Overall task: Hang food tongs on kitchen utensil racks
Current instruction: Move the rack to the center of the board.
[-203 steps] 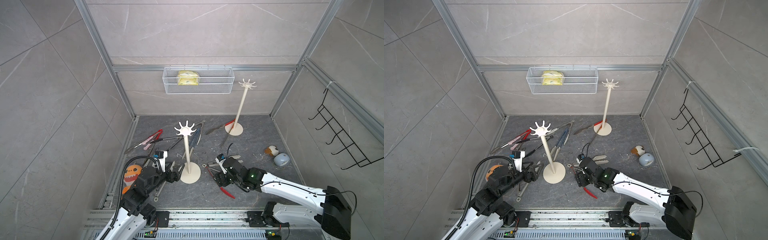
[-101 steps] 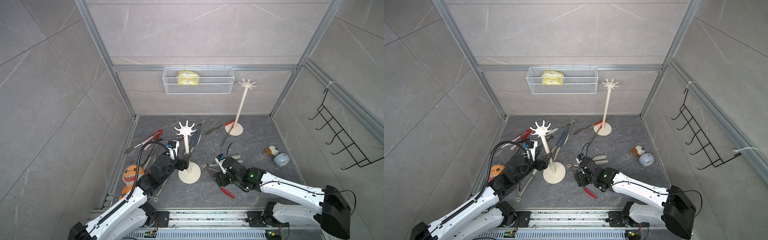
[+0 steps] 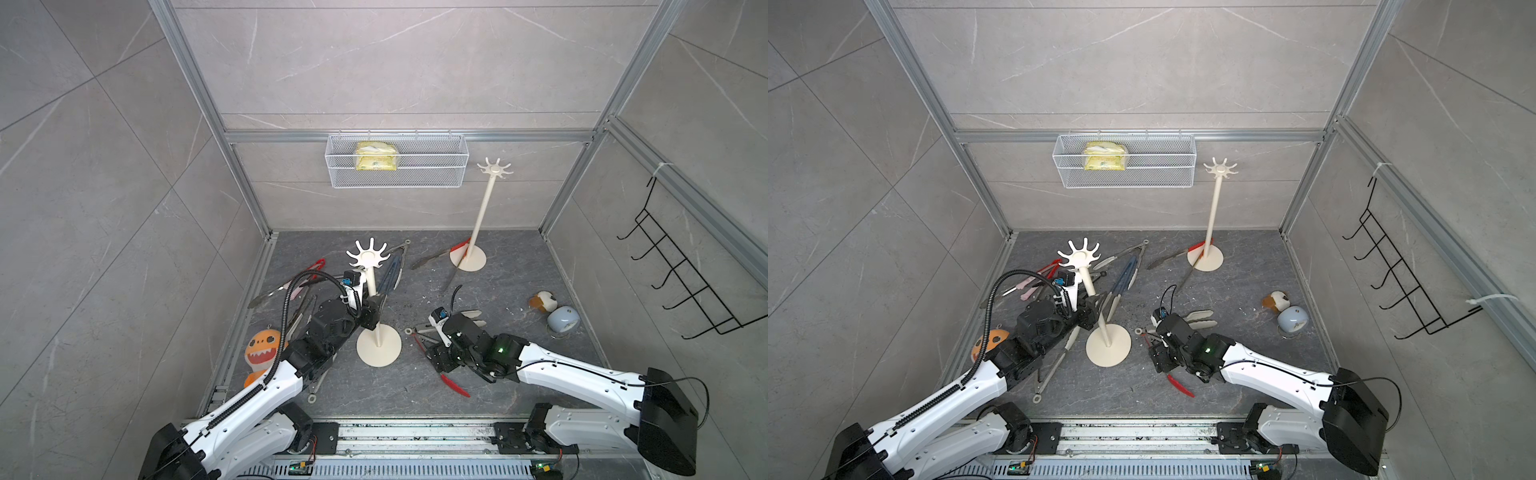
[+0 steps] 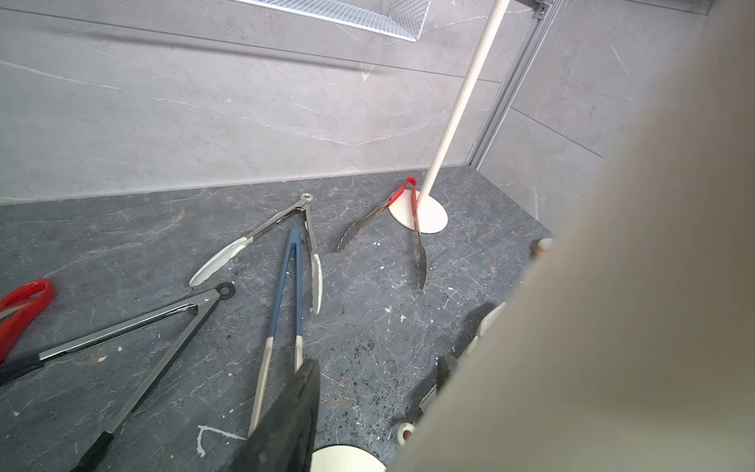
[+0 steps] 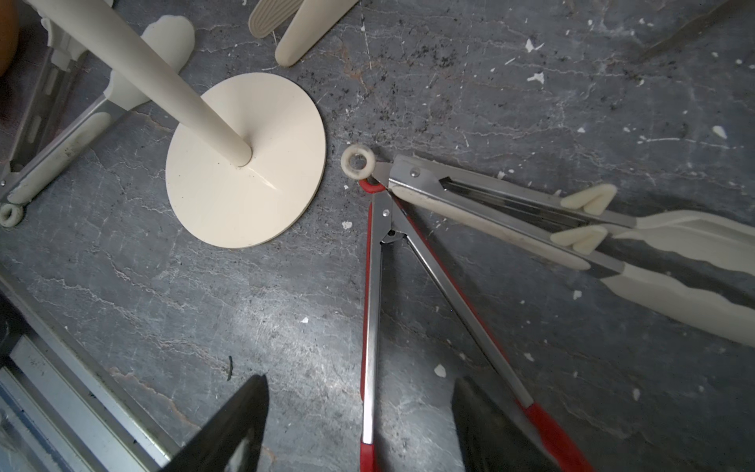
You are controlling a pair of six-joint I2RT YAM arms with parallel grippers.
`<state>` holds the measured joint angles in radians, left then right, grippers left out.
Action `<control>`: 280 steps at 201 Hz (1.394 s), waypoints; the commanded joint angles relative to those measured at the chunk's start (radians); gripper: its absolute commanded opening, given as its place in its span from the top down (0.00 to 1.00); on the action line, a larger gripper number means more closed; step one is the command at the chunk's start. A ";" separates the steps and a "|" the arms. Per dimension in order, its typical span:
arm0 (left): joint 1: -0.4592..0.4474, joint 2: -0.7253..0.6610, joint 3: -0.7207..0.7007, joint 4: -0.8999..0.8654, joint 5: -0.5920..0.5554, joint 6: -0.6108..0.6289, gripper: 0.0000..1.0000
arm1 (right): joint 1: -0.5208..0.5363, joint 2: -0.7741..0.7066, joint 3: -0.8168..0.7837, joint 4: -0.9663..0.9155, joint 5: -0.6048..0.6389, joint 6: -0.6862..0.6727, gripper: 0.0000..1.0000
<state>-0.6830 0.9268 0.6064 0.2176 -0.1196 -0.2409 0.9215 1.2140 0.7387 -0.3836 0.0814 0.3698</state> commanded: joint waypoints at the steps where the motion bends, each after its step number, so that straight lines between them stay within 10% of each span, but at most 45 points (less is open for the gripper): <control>1: 0.003 -0.004 0.055 0.064 -0.028 0.065 0.60 | -0.005 0.004 0.030 0.009 0.026 -0.020 0.27; 124: 0.013 -0.010 0.086 -0.002 -0.115 0.223 0.91 | -0.015 0.001 0.056 -0.015 0.050 -0.044 0.28; 280: 0.233 -0.017 0.084 0.030 -0.086 0.328 0.96 | -0.020 0.031 0.079 -0.014 0.040 -0.047 0.30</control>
<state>-0.4793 0.8806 0.6376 0.1226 -0.1902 -0.0029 0.9081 1.2285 0.7856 -0.3855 0.1131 0.3393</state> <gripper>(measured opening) 0.221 0.704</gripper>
